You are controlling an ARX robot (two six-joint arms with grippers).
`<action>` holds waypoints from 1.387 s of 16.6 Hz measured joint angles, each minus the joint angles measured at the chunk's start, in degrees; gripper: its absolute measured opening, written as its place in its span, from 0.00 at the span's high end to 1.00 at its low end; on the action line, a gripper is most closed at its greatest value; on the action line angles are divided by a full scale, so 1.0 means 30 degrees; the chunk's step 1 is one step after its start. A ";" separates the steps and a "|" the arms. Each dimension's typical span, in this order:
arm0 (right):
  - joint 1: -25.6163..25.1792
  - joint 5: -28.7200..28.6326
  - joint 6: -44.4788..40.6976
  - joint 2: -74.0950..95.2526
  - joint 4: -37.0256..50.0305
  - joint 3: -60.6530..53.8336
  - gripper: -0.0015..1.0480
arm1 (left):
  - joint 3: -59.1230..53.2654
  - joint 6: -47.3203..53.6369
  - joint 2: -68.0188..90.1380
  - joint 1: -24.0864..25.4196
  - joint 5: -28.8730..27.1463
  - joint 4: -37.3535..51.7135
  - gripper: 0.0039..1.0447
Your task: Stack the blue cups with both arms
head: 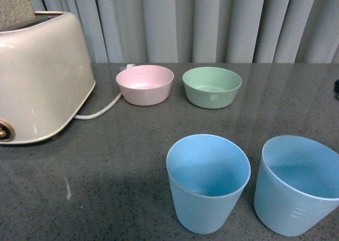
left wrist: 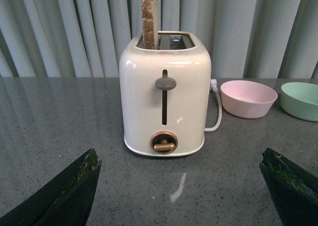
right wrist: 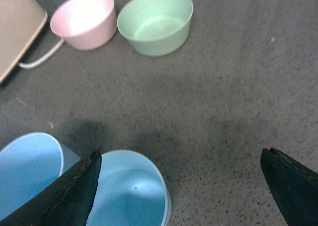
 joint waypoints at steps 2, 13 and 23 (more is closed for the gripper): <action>0.0488 -0.0015 0.0444 0.1770 -0.0022 0.0000 0.06 | 0.0000 0.0000 0.0000 0.0000 0.0000 0.0000 0.06; 0.1698 0.1574 0.1370 0.4364 0.0539 0.0036 0.70 | 0.0000 0.0000 0.0000 0.0000 0.0000 0.0000 0.06; 0.1472 0.1996 0.1377 0.3096 -0.1042 0.1661 0.98 | 0.0000 0.0000 0.0000 0.0000 0.0000 0.0000 0.06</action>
